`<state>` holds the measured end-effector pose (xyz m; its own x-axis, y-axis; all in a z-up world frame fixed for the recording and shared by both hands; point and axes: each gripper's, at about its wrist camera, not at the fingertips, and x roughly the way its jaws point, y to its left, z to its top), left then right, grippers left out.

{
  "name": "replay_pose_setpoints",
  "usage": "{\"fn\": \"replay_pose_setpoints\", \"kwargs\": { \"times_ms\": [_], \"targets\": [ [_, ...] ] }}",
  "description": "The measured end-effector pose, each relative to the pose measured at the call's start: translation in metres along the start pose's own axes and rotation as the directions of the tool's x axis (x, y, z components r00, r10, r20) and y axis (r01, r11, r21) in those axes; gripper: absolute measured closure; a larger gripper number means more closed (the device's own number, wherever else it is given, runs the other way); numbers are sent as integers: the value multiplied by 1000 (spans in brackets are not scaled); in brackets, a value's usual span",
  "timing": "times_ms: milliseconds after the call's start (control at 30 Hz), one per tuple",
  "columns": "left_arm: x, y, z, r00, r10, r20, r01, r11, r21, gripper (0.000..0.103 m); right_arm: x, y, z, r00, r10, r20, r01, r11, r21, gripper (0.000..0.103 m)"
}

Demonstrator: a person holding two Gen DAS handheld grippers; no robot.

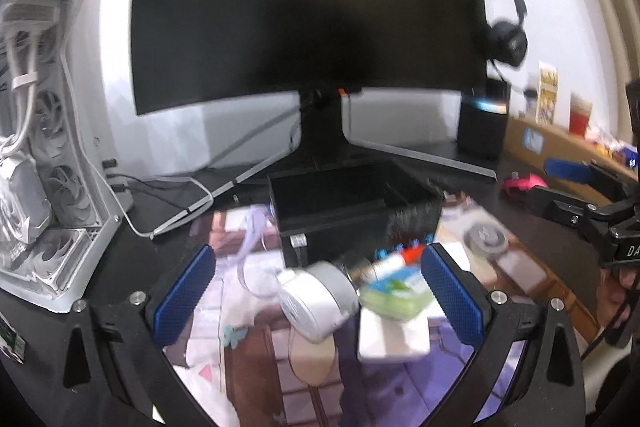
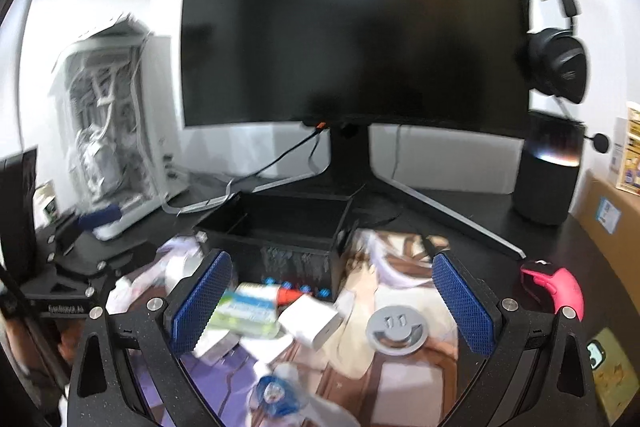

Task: Organize rigid objects
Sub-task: 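Grasp blue eye-drop bottle with right tool while left tool grasps white square charger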

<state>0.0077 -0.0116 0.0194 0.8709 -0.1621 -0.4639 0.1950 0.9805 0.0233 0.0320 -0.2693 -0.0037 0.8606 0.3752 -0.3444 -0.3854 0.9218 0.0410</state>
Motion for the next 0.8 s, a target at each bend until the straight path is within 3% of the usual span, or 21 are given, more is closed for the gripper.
{"fn": "replay_pose_setpoints", "kwargs": {
  "times_ms": [100,167,300,367,600,700,800],
  "targets": [
    [4,-9,-4,998,-11,-62,13,1000,18,0,5,3,-2,996,50,-73,-51,999,-17,6],
    [8,-14,-9,995,-30,-94,33,999,30,0,9,6,-7,990,79,-116,-82,996,-24,18],
    [22,-21,-25,986,-50,-159,59,997,53,1,16,10,-19,973,122,-194,-130,991,-30,25],
    [28,-21,-30,980,-67,-188,77,996,42,1,22,11,-27,962,139,-235,-149,988,-27,34],
    [44,-31,-42,963,-82,-258,103,992,68,2,39,14,-49,924,157,-348,-181,983,-37,36],
    [49,-31,-43,954,-90,-285,113,991,65,9,45,15,-57,909,162,-385,-192,981,-39,36],
    [52,-33,-42,952,-86,-294,113,991,77,9,51,18,-64,885,184,-428,-222,974,-40,44]
  ]
}}
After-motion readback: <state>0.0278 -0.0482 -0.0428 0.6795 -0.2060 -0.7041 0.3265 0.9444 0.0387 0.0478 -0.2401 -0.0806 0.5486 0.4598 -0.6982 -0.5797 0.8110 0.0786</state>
